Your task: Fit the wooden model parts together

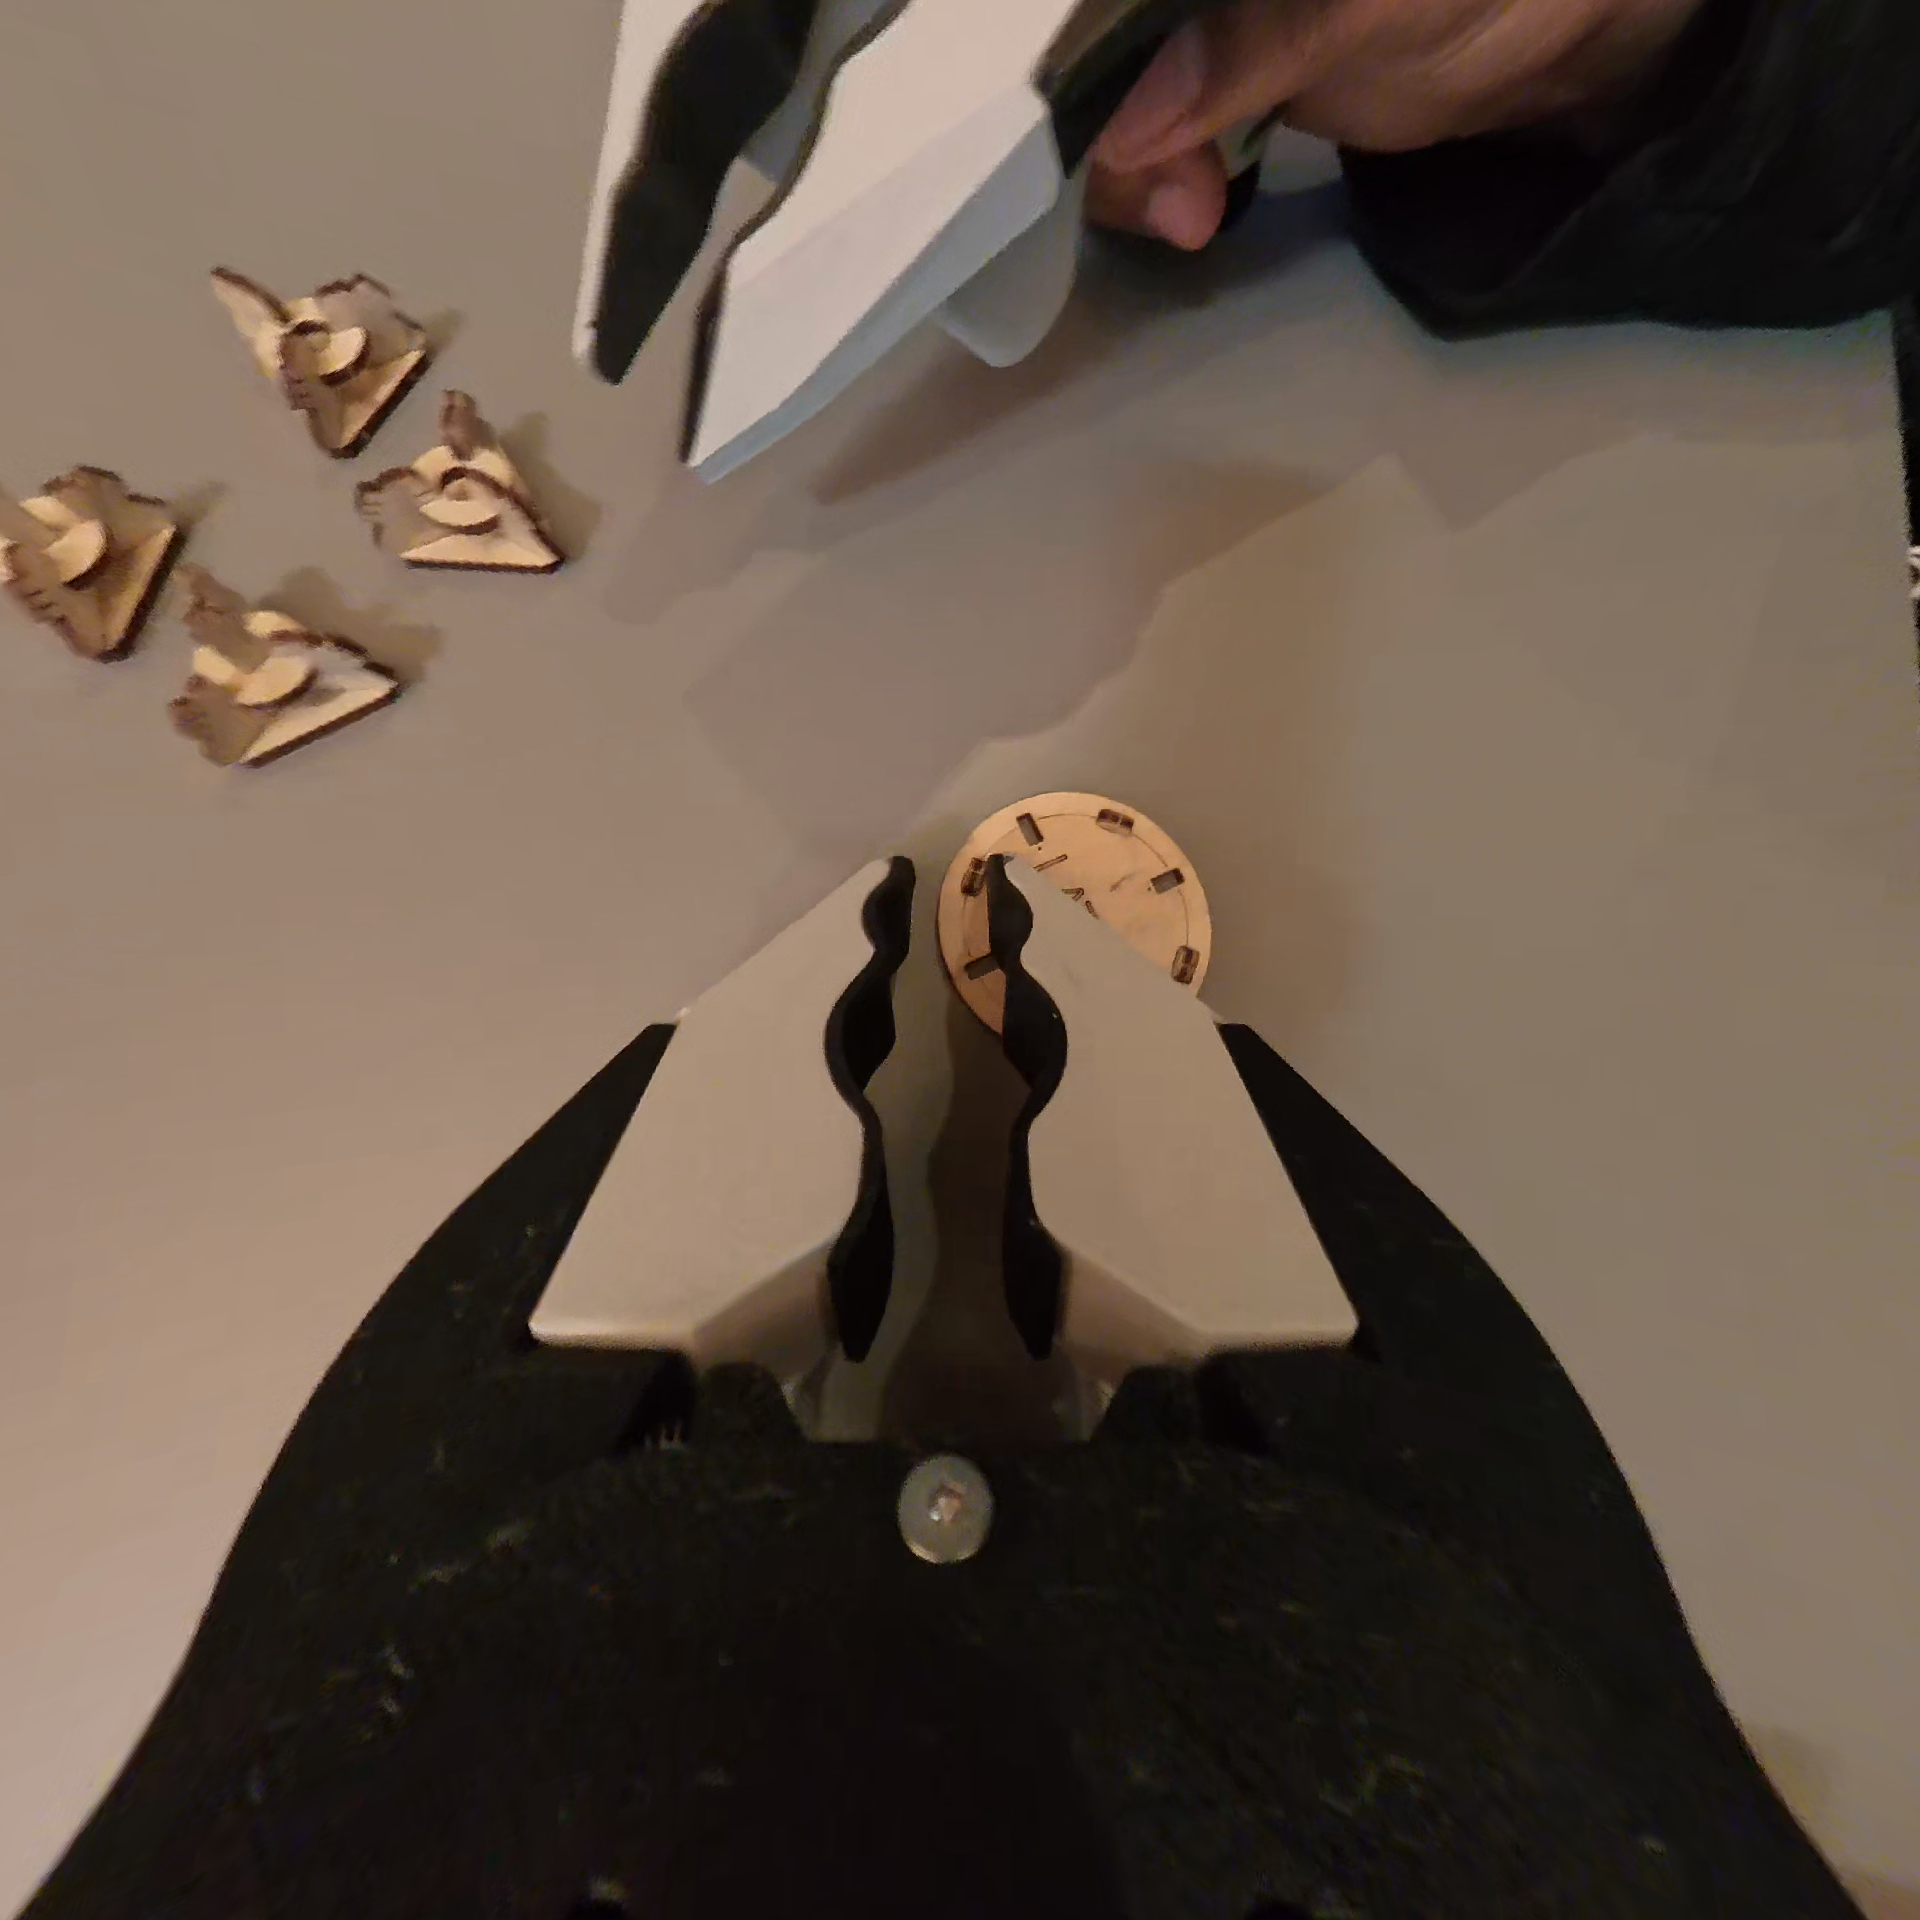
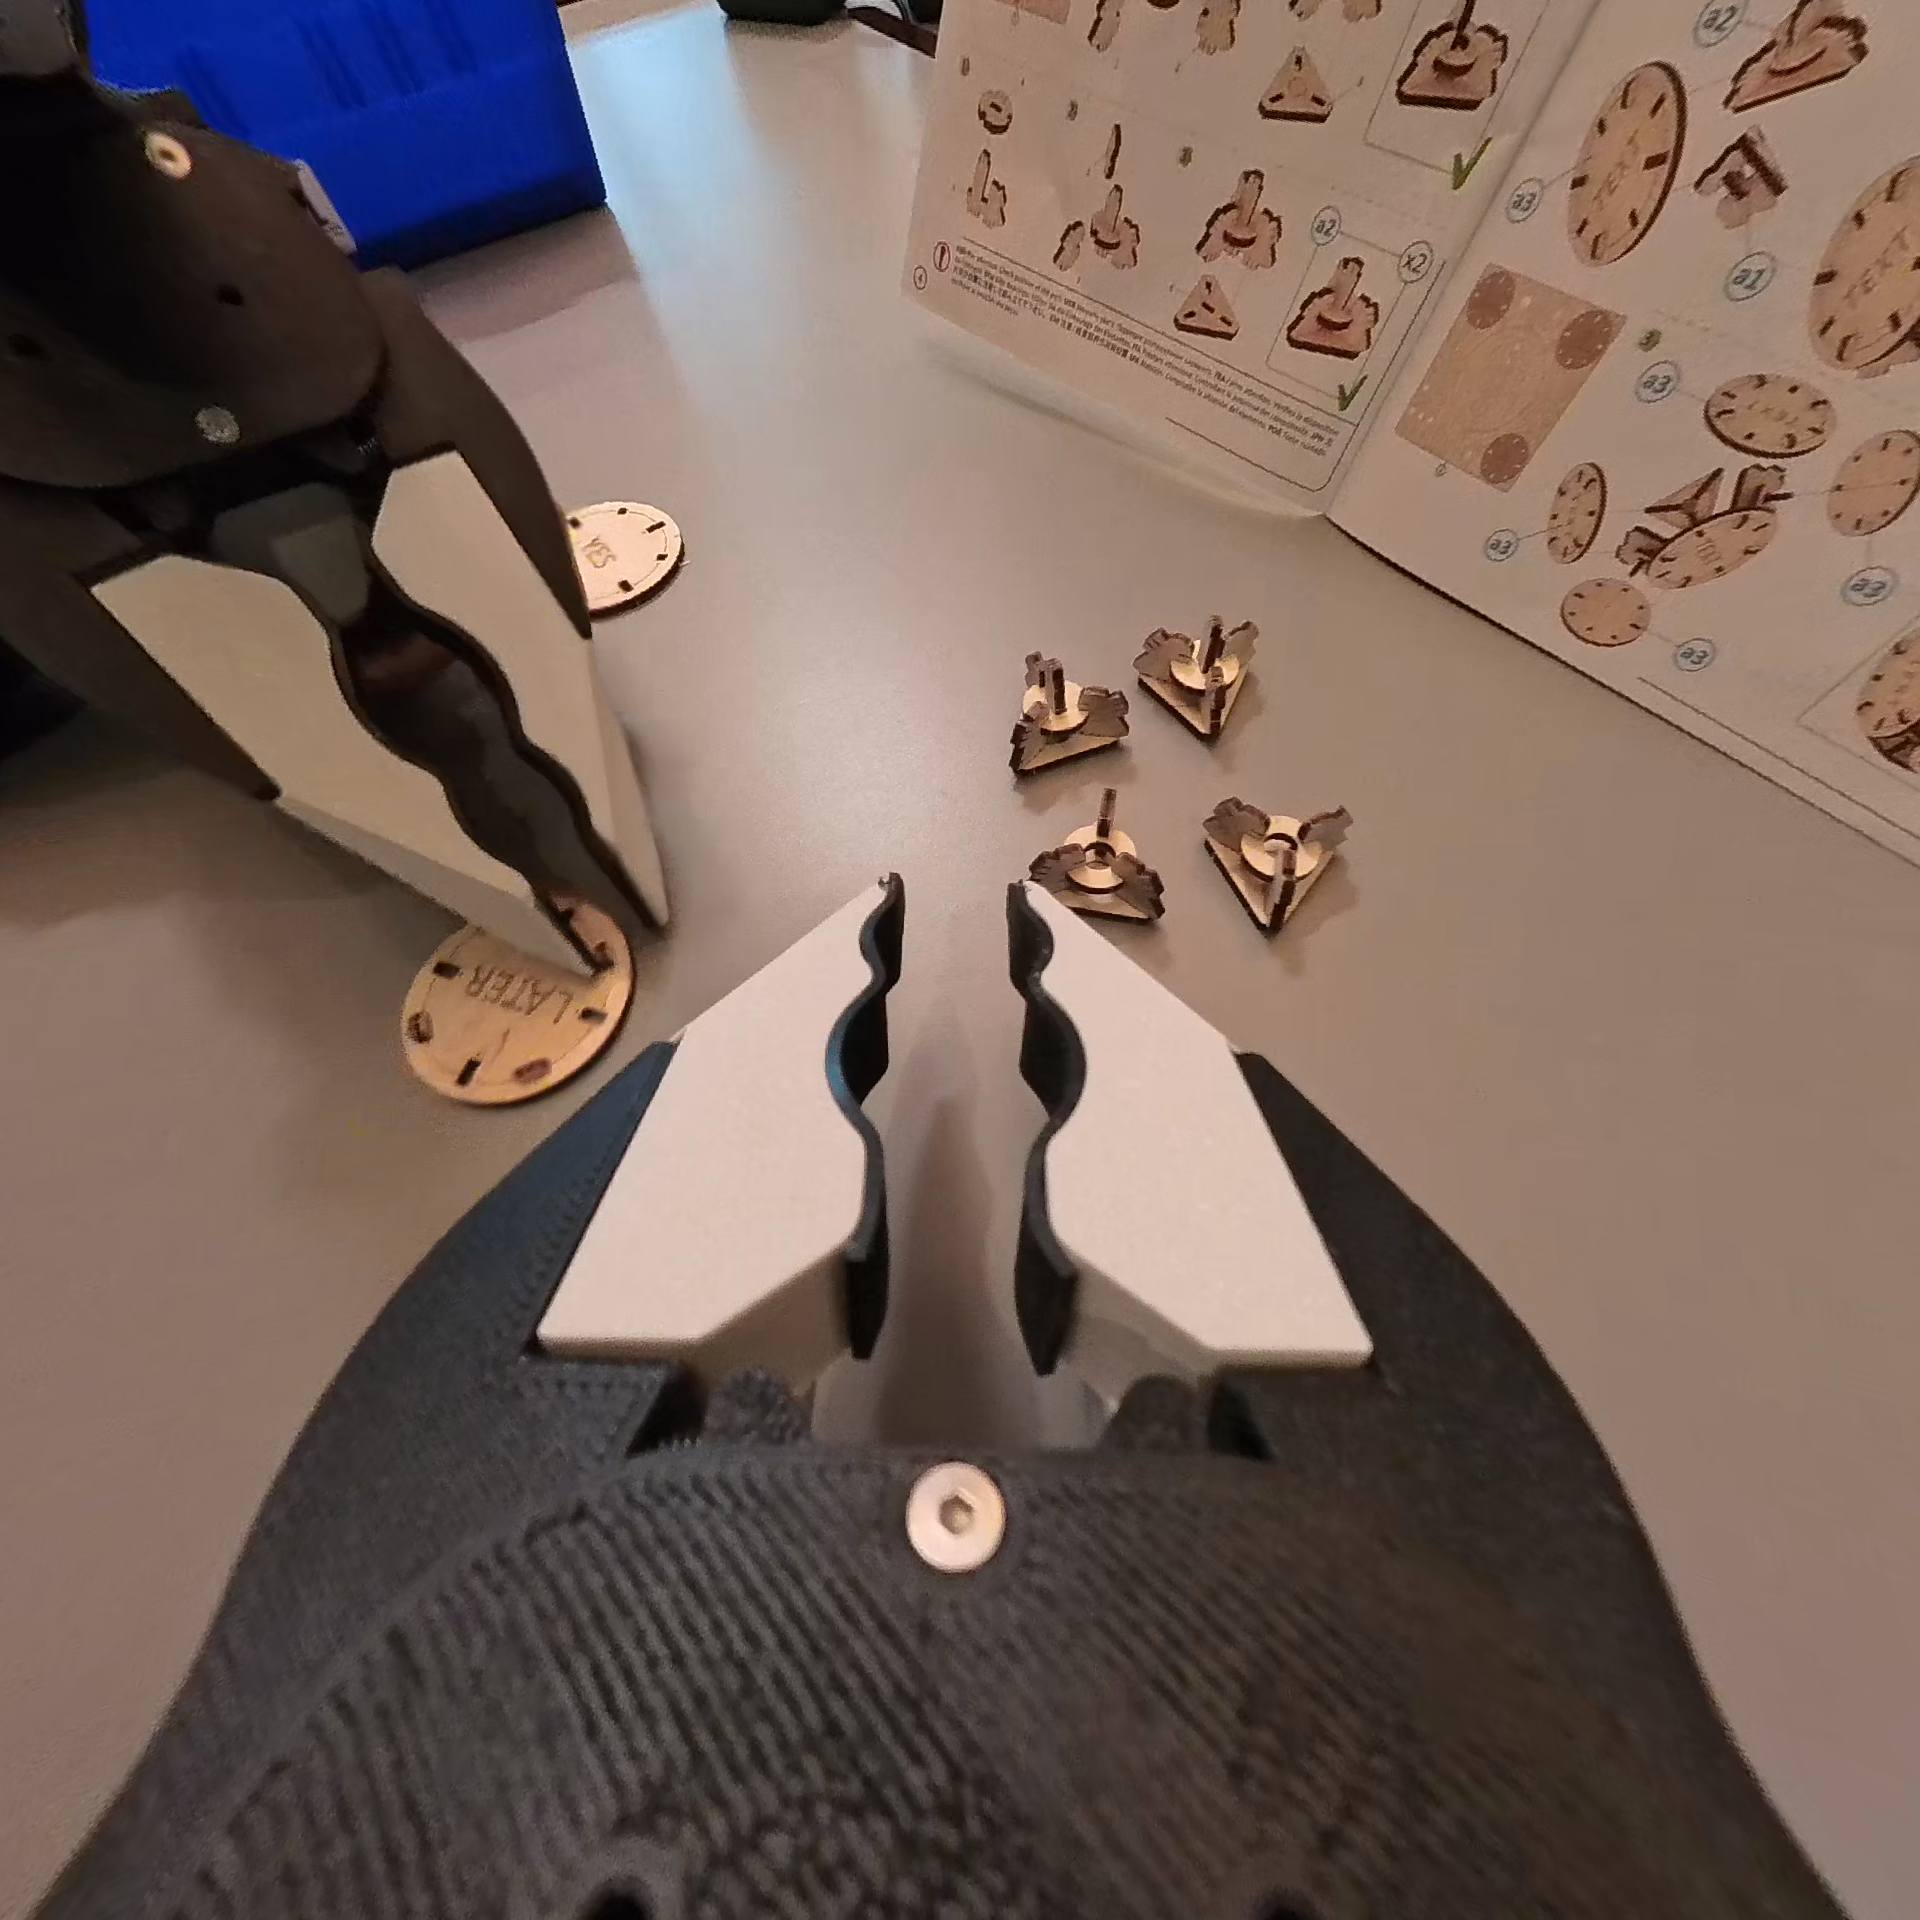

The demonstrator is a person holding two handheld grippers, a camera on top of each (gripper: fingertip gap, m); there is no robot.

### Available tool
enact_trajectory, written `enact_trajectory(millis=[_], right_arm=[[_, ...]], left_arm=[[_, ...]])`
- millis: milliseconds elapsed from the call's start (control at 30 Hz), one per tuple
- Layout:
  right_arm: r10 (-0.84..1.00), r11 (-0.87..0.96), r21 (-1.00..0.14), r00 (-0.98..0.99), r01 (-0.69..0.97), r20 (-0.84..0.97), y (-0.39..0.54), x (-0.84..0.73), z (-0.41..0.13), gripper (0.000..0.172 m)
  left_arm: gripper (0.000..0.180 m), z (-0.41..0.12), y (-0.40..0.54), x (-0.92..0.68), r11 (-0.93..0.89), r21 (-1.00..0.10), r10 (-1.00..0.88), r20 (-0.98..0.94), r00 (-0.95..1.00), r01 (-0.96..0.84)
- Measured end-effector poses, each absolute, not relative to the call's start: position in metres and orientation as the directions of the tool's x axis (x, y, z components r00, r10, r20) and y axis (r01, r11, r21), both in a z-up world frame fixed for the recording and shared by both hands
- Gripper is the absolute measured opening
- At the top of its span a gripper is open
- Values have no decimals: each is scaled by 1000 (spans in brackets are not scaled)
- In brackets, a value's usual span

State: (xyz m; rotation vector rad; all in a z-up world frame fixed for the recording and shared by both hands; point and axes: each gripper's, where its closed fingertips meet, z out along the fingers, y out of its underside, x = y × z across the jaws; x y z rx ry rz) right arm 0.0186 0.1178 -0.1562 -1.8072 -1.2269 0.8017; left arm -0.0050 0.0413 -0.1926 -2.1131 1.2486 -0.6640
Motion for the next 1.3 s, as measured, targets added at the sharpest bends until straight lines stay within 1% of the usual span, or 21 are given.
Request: enact_trajectory(millis=[67, 133, 167, 267, 467, 567, 667, 733, 833, 1067, 1133, 1300], right_arm=[[941, -216, -871, 331, 440, -66, 118, 19, -156, 19], [942, -214, -871, 330, 442, -64, 118, 18, -156, 19], [942, -213, -871, 330, 443, -63, 118, 18, -156, 19], [942, -212, -871, 330, 443, -62, 118, 18, -157, 19], [947, -189, -872, 318, 452, -40, 115, 17, -156, 20], [958, -58, -862, 270, 503, 92, 103, 7, -158, 22], [956, 101, -816, 172, 570, 238, 75, -10, -166, 24], [952, 172, -800, 111, 575, 284, 57, -21, -167, 24], [950, 217, -777, 56, 591, 308, 42, -28, -172, 21], [965, 162, -752, 57, 639, 256, 48, -25, -182, 16], [961, 144, -734, 82, 663, 262, 57, -19, -186, 13], [955, 68, -738, 169, 672, 242, 81, -6, -187, 8]], left_arm=[[19, -193, 53, -15, -419, -698, -859, 97, 504, -581], [28, -193, 70, -30, -488, -690, -788, 85, 610, -534], [25, -193, 76, -35, -519, -688, -758, 95, 646, -507], [24, -193, 86, -48, -570, -686, -695, 108, 711, -452], [21, -192, 85, -51, -593, -672, -680, 124, 722, -443], [19, -192, 86, -53, -604, -670, -669, 133, 731, -432], [19, -192, 87, -53, -609, -671, -663, 135, 737, -424], [18, -192, 88, -53, -613, -670, -657, 139, 741, -418], [17, -192, 89, -51, -624, -673, -641, 150, 752, -398], [16, -192, 91, -44, -639, -682, -612, 173, 772, -354], [16, -192, 90, -44, -639, -680, -617, 173, 768, -360], [12, -193, 87, -43, -637, -670, -628, 165, 761, -380]])
